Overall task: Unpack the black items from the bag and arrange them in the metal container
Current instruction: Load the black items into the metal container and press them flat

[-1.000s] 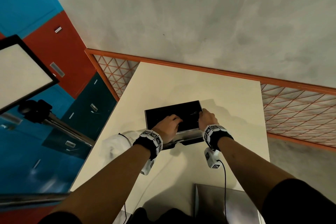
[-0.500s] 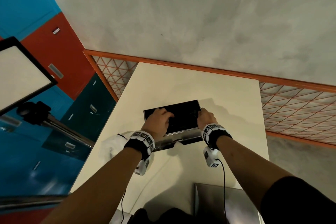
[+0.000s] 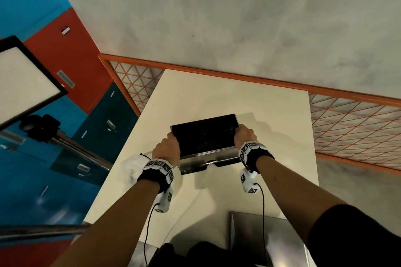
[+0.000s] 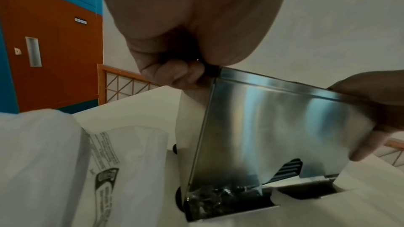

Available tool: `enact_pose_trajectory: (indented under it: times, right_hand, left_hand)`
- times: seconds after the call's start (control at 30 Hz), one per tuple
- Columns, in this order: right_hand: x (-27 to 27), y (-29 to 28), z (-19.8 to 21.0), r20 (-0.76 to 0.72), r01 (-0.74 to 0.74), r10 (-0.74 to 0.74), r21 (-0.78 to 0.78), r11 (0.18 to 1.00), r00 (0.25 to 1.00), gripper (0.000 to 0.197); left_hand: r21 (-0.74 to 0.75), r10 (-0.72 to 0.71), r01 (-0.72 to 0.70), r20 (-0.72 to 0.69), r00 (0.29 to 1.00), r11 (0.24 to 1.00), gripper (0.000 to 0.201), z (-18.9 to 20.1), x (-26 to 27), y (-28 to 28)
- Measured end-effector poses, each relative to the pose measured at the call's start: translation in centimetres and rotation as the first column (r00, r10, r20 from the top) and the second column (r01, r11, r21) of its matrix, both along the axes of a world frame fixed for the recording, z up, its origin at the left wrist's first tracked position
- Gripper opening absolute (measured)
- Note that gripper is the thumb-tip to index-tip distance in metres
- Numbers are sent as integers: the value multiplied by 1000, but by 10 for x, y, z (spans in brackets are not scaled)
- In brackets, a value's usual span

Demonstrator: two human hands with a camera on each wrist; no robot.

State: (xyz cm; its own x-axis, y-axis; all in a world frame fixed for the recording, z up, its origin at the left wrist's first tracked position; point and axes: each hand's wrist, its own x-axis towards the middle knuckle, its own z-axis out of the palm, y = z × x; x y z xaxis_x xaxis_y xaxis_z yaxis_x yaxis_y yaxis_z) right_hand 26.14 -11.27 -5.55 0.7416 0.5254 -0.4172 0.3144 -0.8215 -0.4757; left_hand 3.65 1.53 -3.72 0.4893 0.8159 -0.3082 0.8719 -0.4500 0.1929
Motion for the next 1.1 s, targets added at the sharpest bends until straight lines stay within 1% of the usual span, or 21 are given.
enact_pose_trajectory:
  times: [0.1,0.17,0.47,0.63,0.73,0.8,0.9,0.97,1.0,1.03,1.1]
  right_hand:
    - [-1,-1,-2,3,2,-2,-1,1000,1000,28]
    - [-1,-2,-3,-5,3,-3,1,1000,1000,28]
    - [-4,-4,1,4,21,-20,-16,1000,1000,28]
    - [-4,-4,3,6,7,-7,-40,999,1000,29]
    - [-2,-3,3,-10,0,0,-42,999,1000,31]
    - [1,-6,2,-36,-8,7,-23,1000,999,35]
    - [1,-21,0,-86,-51,53,28,998,995,43]
    - [-4,-37,1,-114,-90,98,75,993,989,36]
    - [-9,-47,5,-129,-81,96,112,990,987,31]
    - [-14,-56,10,-153,-53,79,165,985,985,26]
    - [-25,-78,17,-221,25,29,237,971,975,21]
  left_hand:
    - [20,-32,33,-33,999,999,26,1,0,-1]
    - [19,-29,30,-57,998,999,29,2,1,-2]
    - [-5,-8,8,-41,999,1000,29,9,1,-5]
    - [-70,17,-20,-39,999,997,30,12,-2,1]
    - [-142,-4,3,-3,1000,990,27,14,-12,0]
    - [-171,-8,22,83,997,985,30,16,-27,-4]
    - [-238,-9,64,228,974,969,29,17,-61,-15]
    - [-309,31,62,287,958,949,27,12,-89,-24]
    - [-350,59,52,299,952,935,25,8,-104,-29]
    - [-384,90,37,308,947,923,23,5,-121,-33]
    - [-449,120,17,276,954,893,18,-7,-157,-43]
